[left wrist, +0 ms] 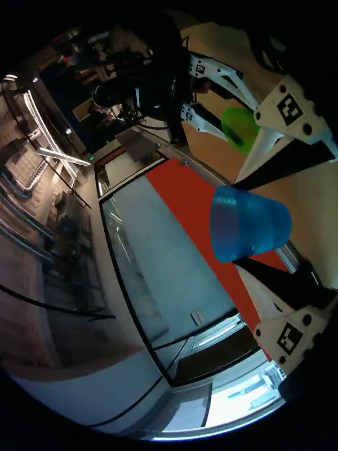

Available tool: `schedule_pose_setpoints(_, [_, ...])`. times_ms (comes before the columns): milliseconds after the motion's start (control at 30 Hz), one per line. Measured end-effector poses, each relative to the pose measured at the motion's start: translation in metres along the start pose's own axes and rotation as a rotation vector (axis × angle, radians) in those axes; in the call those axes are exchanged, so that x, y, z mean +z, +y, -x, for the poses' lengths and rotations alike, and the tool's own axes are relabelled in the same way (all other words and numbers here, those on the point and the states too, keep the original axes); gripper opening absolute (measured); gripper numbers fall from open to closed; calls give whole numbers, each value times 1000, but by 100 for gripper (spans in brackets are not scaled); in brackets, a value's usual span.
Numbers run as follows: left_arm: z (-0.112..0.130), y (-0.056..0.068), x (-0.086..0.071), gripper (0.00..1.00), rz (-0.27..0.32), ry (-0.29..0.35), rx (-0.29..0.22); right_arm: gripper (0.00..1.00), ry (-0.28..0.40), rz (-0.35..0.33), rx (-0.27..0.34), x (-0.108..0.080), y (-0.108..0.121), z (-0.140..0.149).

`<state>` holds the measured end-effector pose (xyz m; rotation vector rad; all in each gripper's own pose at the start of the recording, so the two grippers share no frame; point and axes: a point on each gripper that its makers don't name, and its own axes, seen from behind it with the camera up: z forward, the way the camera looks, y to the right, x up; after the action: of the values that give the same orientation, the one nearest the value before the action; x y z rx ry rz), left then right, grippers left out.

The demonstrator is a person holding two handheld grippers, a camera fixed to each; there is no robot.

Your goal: Pour water

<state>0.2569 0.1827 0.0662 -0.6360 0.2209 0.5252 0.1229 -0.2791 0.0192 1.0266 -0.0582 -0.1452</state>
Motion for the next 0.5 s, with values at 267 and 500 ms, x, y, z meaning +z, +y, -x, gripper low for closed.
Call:
schedule_pose_setpoints(267, [-14, -2, 1, 84, -13, 12, 92, 91, 1, -28, 10, 9, -11, 4])
schedule_pose_setpoints(500, [-23, -2, 1, 84, -26, 18, 176, 91, -1, -41, 13, 14, -16, 7])
